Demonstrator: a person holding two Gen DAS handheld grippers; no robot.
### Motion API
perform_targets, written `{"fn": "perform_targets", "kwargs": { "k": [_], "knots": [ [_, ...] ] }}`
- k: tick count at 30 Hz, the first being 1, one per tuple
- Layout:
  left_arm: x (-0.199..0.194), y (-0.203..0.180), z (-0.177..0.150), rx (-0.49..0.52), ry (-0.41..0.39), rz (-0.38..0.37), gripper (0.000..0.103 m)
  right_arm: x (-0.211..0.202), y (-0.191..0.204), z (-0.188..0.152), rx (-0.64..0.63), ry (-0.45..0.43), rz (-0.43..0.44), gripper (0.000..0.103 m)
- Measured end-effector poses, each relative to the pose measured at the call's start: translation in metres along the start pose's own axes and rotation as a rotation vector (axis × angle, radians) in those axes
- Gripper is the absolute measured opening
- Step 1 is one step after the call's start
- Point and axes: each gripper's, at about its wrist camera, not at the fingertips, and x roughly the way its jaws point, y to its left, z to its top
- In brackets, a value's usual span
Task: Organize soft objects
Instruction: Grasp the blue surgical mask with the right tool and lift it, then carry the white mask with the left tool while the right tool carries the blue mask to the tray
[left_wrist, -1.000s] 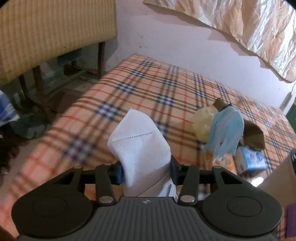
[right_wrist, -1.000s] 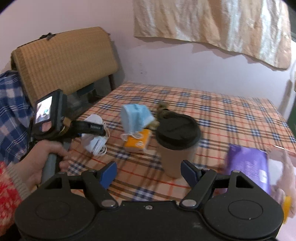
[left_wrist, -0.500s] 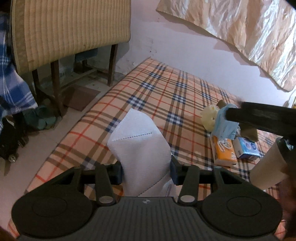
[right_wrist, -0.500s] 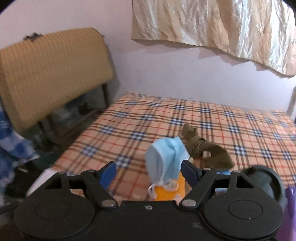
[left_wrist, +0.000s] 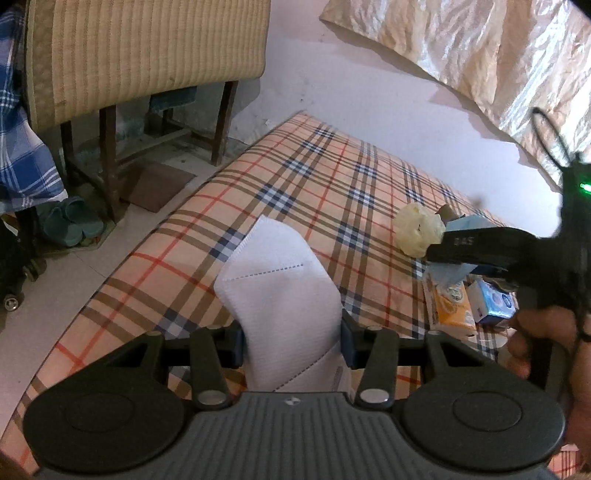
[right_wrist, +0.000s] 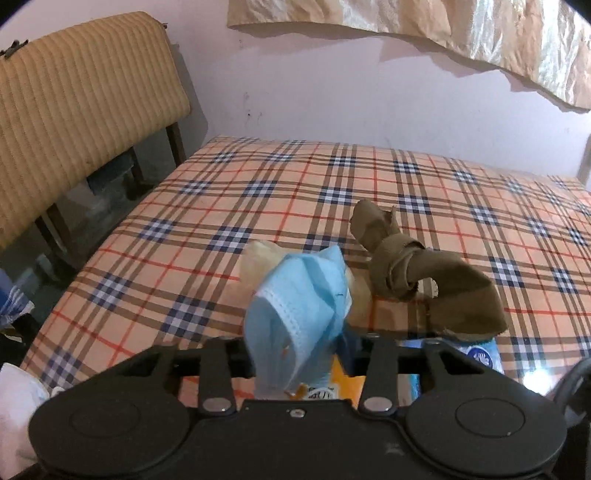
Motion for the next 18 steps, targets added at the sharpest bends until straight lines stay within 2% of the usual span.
{"fn": "perform_targets", "kwargs": {
  "k": [1,5,9,18],
  "knots": [
    [-0.001,0.0,0.001,-0.003,0.001,-0.002,0.048,-0.006,0.001,-0.002,-0.007,-0.012,0.007,0.039],
    [-0.007,-0.003,0.002,0.001,-0.006,0.001,0.048,-0.033,0.006,-0.007,-0.033,-0.047,0.041,0.039],
    [-0.017,-0.008,0.003,0.02,-0.023,0.008,0.048,-0.072,0.017,-0.021,-0.111,-0.082,0.067,0.039],
    [-0.042,-0.026,-0.001,0.073,-0.048,0.027,0.048,-0.132,0.011,-0.055,-0.182,-0.057,0.089,0.039]
  ]
}}
